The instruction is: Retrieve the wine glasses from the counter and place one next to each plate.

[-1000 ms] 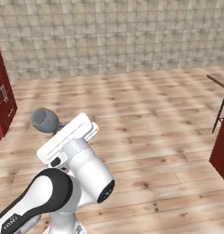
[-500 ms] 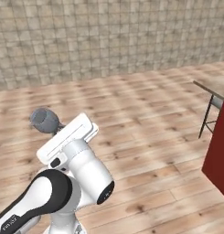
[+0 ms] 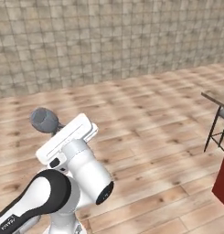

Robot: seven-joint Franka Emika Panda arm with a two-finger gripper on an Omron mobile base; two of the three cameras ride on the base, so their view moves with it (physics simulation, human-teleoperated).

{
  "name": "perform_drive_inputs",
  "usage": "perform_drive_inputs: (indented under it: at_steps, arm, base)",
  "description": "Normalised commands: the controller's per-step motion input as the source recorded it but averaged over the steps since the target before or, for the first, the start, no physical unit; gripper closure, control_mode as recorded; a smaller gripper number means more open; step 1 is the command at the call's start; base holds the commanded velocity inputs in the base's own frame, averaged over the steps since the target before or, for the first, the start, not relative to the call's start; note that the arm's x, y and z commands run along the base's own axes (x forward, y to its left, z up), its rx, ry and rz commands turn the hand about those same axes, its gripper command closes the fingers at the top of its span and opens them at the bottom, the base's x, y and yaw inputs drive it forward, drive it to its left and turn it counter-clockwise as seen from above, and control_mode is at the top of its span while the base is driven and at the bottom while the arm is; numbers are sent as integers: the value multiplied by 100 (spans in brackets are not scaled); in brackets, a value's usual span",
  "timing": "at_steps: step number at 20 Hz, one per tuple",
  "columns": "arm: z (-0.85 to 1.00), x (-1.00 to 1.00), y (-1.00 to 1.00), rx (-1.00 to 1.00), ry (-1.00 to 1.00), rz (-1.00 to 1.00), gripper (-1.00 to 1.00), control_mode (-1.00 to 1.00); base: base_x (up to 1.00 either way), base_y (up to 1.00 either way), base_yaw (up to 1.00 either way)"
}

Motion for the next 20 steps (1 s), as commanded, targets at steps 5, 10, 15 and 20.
perform_drive_inputs:
  at_steps: [5, 10, 15, 20]
  arm:
    - [0, 0, 0, 0, 0, 0, 100, 100]
    - [0, 0, 0, 0, 0, 0, 100, 100]
    - [0, 0, 0, 0, 0, 0, 100, 100]
    - [0, 0, 0, 0, 0, 0, 100, 100]
  base:
    - [100, 0, -22]
    - [100, 11, -29]
    - [100, 34, -32]
    - [100, 50, -47]
